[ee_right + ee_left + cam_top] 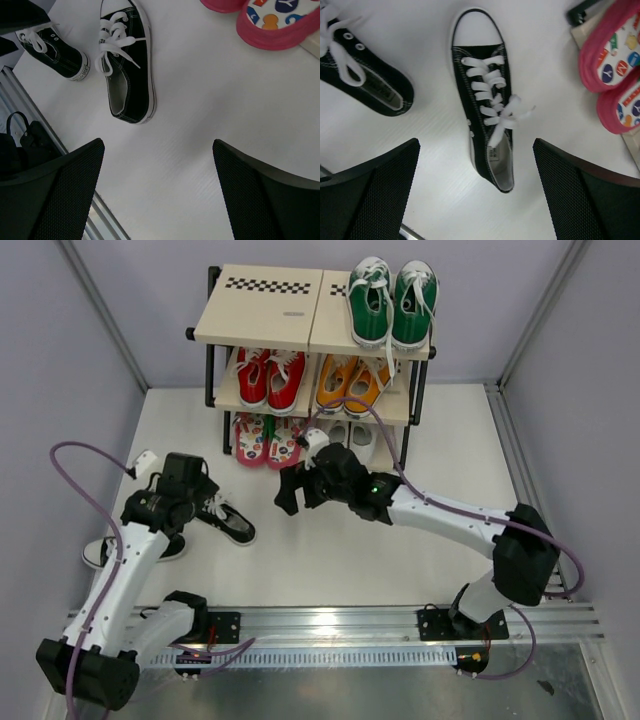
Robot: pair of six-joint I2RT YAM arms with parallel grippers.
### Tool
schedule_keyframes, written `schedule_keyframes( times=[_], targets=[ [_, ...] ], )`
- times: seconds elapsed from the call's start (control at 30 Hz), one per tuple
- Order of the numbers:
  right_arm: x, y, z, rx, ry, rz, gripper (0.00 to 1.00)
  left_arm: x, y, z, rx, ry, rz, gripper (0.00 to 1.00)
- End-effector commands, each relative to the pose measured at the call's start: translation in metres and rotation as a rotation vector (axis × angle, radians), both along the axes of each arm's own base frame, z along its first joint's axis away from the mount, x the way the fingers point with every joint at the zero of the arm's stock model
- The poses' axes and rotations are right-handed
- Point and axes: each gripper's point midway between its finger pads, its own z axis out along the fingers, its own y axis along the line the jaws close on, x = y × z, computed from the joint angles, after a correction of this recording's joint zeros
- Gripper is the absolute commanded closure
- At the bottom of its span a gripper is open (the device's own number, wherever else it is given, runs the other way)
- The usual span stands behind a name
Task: Place and organize the shoes onto the shoe shelf
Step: Place the shoe at the center of the board, then adjust the shoe at the center of the board.
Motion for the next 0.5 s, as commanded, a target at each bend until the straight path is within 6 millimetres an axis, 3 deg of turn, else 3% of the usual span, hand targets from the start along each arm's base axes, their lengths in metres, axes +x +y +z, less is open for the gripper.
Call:
schedule_keyframes(
  times=[0.0,0.1,0.13,0.2,0.27,0.47],
  targets=[
    [0.003,0.047,0.014,0.053,-0.047,0.089,0.07,-0.034,0.030,-0.027,0.037,0.107,0.121,0.02],
    [0.001,0.070,0.010,0.021,-0.059,0.122,0.07,-0.043,0.041,-0.036,0.027,0.122,0.135,0.04],
    [0.000,0.077,-0.005,-0.011,-0.050,0.133,0.07,-0.045,0.044,-0.035,0.025,0.114,0.143,0.04],
    [-0.003,0.090,-0.010,-0.030,-0.060,0.152,0.10,-0.046,0.044,-0.035,0.033,0.110,0.125,0.05],
    [-0.007,0.102,-0.027,-0.075,-0.053,0.180,0.13,-0.047,0.045,-0.032,0.041,0.102,0.115,0.05],
    [-0.013,0.121,-0.066,-0.175,-0.026,0.209,0.23,-0.049,0.042,-0.041,0.041,0.130,0.079,0.04]
  ],
)
